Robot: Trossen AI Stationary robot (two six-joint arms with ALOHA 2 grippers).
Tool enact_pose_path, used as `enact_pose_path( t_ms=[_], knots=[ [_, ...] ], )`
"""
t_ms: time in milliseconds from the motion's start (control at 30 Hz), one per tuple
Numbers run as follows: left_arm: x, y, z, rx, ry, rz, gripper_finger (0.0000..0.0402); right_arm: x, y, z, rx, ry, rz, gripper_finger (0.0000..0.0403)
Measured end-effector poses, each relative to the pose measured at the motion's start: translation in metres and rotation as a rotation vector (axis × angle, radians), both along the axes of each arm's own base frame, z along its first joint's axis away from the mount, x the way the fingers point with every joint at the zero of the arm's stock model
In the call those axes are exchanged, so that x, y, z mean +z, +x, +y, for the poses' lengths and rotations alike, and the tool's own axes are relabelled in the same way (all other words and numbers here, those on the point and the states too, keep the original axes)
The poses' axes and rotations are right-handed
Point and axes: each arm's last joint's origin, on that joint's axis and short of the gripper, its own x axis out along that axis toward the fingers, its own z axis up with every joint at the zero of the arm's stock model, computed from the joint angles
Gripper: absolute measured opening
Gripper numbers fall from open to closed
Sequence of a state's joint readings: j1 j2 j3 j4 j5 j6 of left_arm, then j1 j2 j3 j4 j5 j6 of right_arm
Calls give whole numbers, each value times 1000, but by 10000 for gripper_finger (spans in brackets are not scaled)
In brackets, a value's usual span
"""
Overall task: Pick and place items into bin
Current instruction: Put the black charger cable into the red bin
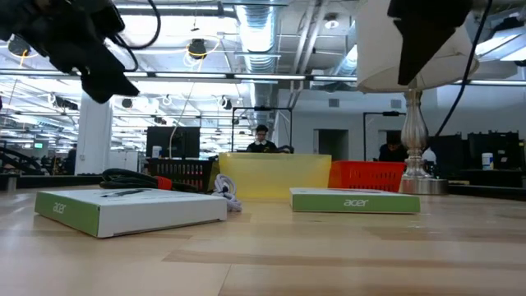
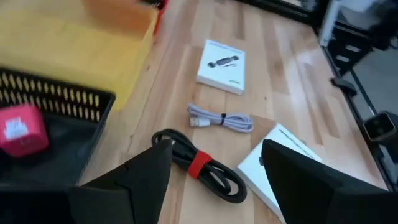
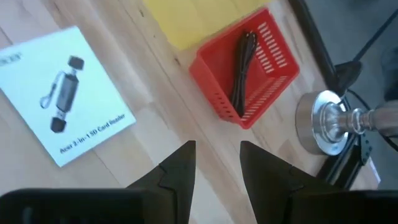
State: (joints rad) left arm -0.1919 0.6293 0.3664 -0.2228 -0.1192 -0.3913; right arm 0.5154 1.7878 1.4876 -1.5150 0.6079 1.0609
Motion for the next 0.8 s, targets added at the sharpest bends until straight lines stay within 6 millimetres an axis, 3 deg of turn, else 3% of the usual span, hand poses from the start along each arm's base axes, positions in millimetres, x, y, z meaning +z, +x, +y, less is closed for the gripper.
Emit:
enact_pose_path(
  t_ms=[267, 800],
  knots=[
    [-12, 22, -4, 89, -34, 37, 242, -12, -16, 14, -28, -65, -51, 121],
    [-16, 62, -19, 236, -77, 163, 242, -35, -44, 25, -111, -122, -89, 121]
  ],
)
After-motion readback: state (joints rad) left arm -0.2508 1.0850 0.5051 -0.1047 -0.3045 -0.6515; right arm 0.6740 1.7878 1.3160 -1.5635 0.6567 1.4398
